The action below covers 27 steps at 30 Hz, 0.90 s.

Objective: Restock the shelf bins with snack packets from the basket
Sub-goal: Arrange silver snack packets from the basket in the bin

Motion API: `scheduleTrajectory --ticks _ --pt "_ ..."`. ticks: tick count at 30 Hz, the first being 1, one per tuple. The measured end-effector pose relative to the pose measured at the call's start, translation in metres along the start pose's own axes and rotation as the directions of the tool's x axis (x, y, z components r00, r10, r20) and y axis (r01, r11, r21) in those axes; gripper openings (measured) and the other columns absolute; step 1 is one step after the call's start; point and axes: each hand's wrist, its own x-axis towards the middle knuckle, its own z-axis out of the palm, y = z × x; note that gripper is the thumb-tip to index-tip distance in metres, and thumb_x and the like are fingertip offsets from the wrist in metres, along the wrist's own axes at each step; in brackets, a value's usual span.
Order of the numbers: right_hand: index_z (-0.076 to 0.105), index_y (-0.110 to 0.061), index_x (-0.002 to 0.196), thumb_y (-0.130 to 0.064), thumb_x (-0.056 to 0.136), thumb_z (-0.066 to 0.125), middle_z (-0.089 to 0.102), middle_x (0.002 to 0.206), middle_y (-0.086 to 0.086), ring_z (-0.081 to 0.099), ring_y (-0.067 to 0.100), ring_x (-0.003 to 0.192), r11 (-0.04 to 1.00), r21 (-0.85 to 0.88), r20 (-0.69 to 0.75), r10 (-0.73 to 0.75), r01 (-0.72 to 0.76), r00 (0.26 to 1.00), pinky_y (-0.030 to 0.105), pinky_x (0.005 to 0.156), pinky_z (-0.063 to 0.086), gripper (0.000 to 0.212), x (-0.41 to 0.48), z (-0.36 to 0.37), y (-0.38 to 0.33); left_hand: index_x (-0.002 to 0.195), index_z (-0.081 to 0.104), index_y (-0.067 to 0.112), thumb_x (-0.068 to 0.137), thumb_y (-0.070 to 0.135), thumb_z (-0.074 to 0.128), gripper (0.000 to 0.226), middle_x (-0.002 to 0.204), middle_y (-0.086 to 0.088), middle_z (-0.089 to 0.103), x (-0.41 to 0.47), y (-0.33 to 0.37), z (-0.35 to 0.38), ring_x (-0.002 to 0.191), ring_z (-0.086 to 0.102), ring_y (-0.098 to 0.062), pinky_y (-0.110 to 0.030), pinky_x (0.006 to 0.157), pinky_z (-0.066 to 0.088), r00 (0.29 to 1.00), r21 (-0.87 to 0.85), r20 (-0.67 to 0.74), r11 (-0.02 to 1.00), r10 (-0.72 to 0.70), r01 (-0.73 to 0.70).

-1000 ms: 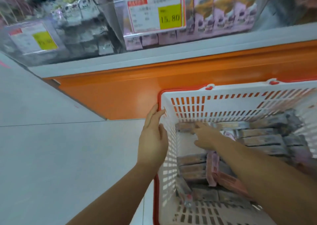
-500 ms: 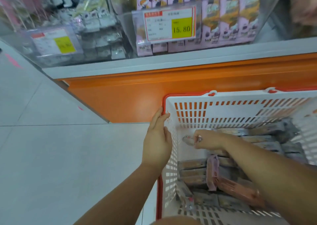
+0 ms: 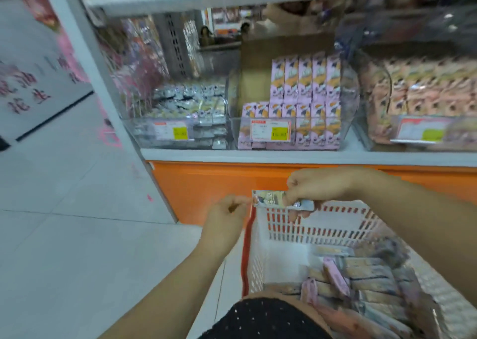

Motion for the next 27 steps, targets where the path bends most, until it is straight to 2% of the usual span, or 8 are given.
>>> scheduleTrajectory --ticks 2,4,10,14,17,20,23,27 --pt "0.040 -0.009 0.076 -0.019 0.089 0.059 0.050 0.062 0.005 0.045 0.010 0.049 0.996 0.009 -0.134 -0.089 0.091 0.987 0.022 0.049 0.031 0.024 -0.017 0.004 -0.020 0.085 0.061 0.019 0.094 0.009 0.053 0.016 0.082 0.006 0.063 -0.011 0.023 -0.011 0.083 0.060 -0.013 -0.020 0.074 0.044 0.993 -0.378 0.009 0.918 -0.121 0.116" --pt "0.040 -0.013 0.081 -0.026 0.088 0.061 0.034 0.070 0.009 0.032 0.016 0.057 0.985 0.043 -0.275 -0.149 0.167 0.950 0.021 0.046 0.026 0.025 -0.028 0.015 -0.039 0.089 0.058 0.017 0.094 0.013 0.053 0.009 0.080 0.003 0.065 -0.023 0.043 -0.018 0.081 0.063 -0.016 -0.029 0.077 0.045 0.987 -0.572 0.082 0.805 -0.139 0.161" --pt "0.041 -0.017 0.075 -0.044 0.089 0.058 0.037 0.068 -0.007 0.038 0.004 0.056 0.923 0.102 -0.596 -0.241 0.370 0.766 0.026 0.055 0.027 0.035 -0.009 0.046 -0.083 0.121 0.054 0.016 0.096 0.016 0.052 0.025 0.092 0.002 0.074 -0.027 0.072 -0.036 0.082 0.069 -0.012 -0.029 0.079 0.050 1.000 -0.685 0.017 0.728 -0.016 0.023" --pt "0.055 -0.021 0.101 -0.040 0.091 0.057 0.059 0.107 -0.003 0.053 0.004 0.083 0.890 0.050 -0.557 -0.352 0.454 0.752 0.021 0.069 0.038 0.023 0.004 0.051 -0.092 0.119 0.054 0.014 0.095 0.011 0.054 0.025 0.099 -0.009 0.071 -0.016 0.070 -0.059 0.086 0.067 -0.019 -0.031 0.080 0.052 0.995 -0.724 -0.085 0.689 -0.043 -0.032" --pt "0.050 -0.021 0.130 -0.038 0.093 0.054 0.045 0.130 -0.003 0.044 0.014 0.121 0.929 -0.096 -0.608 -0.339 0.357 0.718 0.024 0.095 0.032 0.041 0.015 0.038 -0.086 0.125 0.053 0.012 0.092 0.015 0.059 0.034 0.105 -0.008 0.064 0.018 0.068 -0.083 0.090 0.063 -0.021 -0.034 0.081 0.054 0.960 -0.533 -0.272 0.841 -0.067 -0.093" --pt "0.043 -0.020 0.139 -0.037 0.095 0.051 0.029 0.152 0.003 0.022 0.022 0.141 0.949 -0.290 -0.738 -0.306 0.126 0.601 0.036 0.113 0.018 0.048 0.030 0.023 -0.070 0.126 0.054 0.017 0.091 0.023 0.059 0.035 0.107 -0.001 0.063 0.059 0.075 -0.108 0.097 0.061 -0.020 -0.039 0.091 0.051 0.896 -0.139 -0.440 0.981 0.058 -0.132" --pt "0.030 -0.024 0.146 -0.041 0.096 0.046 0.009 0.160 -0.001 0.002 0.019 0.146 0.898 -0.428 -0.739 -0.286 -0.097 0.610 0.046 0.117 0.002 0.056 0.041 0.019 -0.053 0.129 0.052 0.015 0.095 0.026 0.053 0.036 0.122 -0.004 0.061 0.098 0.083 -0.123 0.091 0.058 -0.018 -0.030 0.080 0.045 0.851 0.219 -0.471 0.965 0.232 -0.141" --pt "0.026 -0.027 0.147 -0.042 0.095 0.045 0.002 0.160 -0.003 -0.004 0.017 0.147 0.875 -0.463 -0.738 -0.292 -0.141 0.608 0.050 0.116 -0.005 0.058 0.049 0.017 -0.048 0.128 0.052 0.013 0.096 0.023 0.049 0.034 0.117 -0.007 0.063 0.141 0.094 -0.130 0.084 0.056 -0.021 -0.031 0.073 0.043 0.827 0.411 -0.479 0.908 0.293 -0.084"
